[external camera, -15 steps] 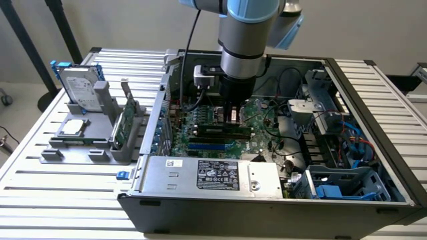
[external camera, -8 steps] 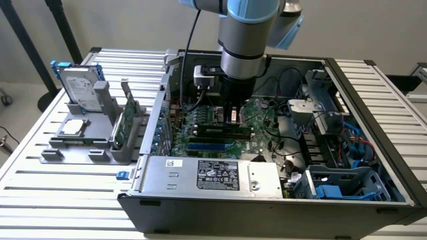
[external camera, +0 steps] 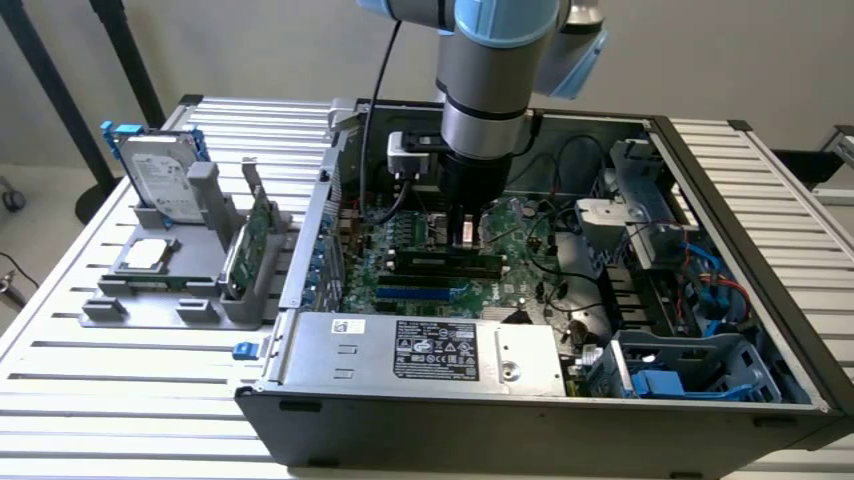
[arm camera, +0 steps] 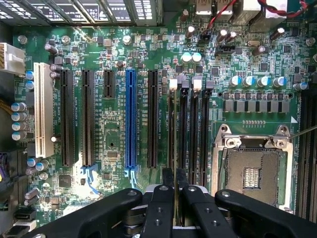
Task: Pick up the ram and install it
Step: 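Insert the ram into the slot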
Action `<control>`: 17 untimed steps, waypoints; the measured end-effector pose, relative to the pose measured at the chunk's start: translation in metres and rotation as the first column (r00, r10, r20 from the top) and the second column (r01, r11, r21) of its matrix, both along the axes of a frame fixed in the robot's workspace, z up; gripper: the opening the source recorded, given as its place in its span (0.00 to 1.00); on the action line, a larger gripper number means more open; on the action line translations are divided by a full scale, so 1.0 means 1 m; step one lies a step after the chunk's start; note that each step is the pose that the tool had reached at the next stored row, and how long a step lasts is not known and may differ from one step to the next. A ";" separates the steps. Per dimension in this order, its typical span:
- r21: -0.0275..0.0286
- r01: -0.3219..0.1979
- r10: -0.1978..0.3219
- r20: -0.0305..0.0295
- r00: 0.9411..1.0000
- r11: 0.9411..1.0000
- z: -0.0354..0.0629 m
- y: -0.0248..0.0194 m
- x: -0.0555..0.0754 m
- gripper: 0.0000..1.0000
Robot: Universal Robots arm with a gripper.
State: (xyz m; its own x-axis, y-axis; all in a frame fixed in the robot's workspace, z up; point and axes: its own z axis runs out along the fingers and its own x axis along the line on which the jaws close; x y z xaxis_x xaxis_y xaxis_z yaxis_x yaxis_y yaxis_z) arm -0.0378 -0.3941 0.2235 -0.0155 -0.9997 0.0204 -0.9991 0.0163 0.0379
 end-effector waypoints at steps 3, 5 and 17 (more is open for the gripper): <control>0.000 0.000 0.000 0.000 1.000 1.000 -0.0008 0.0000 0.000 0.14; 0.000 0.000 0.000 0.000 1.000 1.000 -0.0013 0.0000 0.000 0.14; 0.016 0.000 0.000 0.000 1.000 1.000 0.0107 -0.0007 0.000 0.28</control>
